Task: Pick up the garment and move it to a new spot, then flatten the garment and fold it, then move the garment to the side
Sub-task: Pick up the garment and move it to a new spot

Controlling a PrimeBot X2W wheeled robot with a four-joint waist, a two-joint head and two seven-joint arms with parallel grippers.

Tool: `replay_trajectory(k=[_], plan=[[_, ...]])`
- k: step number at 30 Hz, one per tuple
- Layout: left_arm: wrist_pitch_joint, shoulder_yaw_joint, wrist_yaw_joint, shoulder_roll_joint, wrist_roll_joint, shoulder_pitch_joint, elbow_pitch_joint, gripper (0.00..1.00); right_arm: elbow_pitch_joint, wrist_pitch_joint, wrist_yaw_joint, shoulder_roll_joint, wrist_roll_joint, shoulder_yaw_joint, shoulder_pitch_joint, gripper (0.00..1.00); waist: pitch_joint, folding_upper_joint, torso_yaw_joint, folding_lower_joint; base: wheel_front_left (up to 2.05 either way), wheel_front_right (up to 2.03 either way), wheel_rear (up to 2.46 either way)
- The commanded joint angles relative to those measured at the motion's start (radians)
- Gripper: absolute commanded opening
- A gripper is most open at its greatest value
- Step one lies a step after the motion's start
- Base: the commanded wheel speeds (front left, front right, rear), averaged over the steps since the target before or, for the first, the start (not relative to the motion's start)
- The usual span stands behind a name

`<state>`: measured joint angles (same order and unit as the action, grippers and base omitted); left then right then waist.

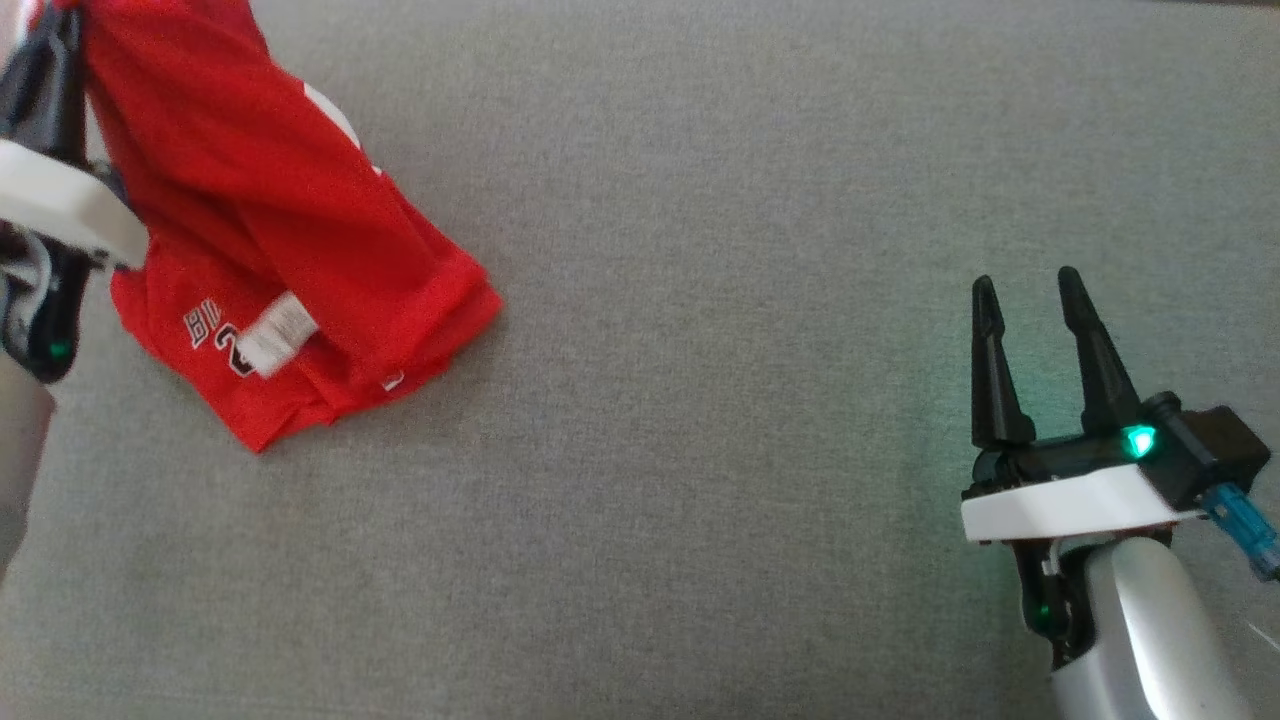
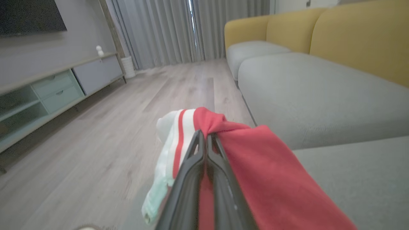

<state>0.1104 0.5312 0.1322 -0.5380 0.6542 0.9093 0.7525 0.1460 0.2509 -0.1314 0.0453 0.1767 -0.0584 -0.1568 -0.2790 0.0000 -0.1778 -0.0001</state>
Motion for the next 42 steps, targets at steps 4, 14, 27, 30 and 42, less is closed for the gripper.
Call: replay_trajectory(k=[4, 14, 27, 30, 42], plan=[[0.06, -0.052, -0.013, -0.073, -0.011, 0.078, -0.091, 0.0, -0.02, 0.011, 0.001, 0.005, 0.021, -0.038, 0.0, 1.0, 0.046, 0.0, 0.014, 0.0001, 0.0, 0.0, 0.0], [-0.006, -0.015, -0.079, -0.031, -0.008, 0.032, -0.365, 0.0, -0.02, 0.011, 0.001, 0.005, 0.062, -0.067, 0.011, 1.0, 0.089, 0.0, 0.087, 0.0001, 0.0, 0.0, 0.0], [-0.07, 0.073, -0.168, 0.155, -0.006, 0.036, -0.532, 0.0, -0.068, 0.011, 0.001, 0.005, 0.128, -0.116, -0.037, 1.0, 0.052, 0.0, 0.331, 0.0001, 0.0, 0.0, 0.0], [-0.061, 0.078, -0.176, 0.186, -0.006, 0.051, -0.522, 0.0, -0.079, 0.011, 0.001, 0.005, 0.139, -0.117, -0.045, 1.0, 0.04, 0.0, 0.363, 0.0001, 0.0, 0.0, 0.0], [0.038, 0.078, -0.191, 0.21, -0.015, 0.021, -0.347, 1.0, -0.107, 0.011, 0.001, 0.005, 0.143, -0.067, -0.042, 1.0, 0.03, 0.0, 0.34, 0.0001, 0.0, 0.0, 0.0]])
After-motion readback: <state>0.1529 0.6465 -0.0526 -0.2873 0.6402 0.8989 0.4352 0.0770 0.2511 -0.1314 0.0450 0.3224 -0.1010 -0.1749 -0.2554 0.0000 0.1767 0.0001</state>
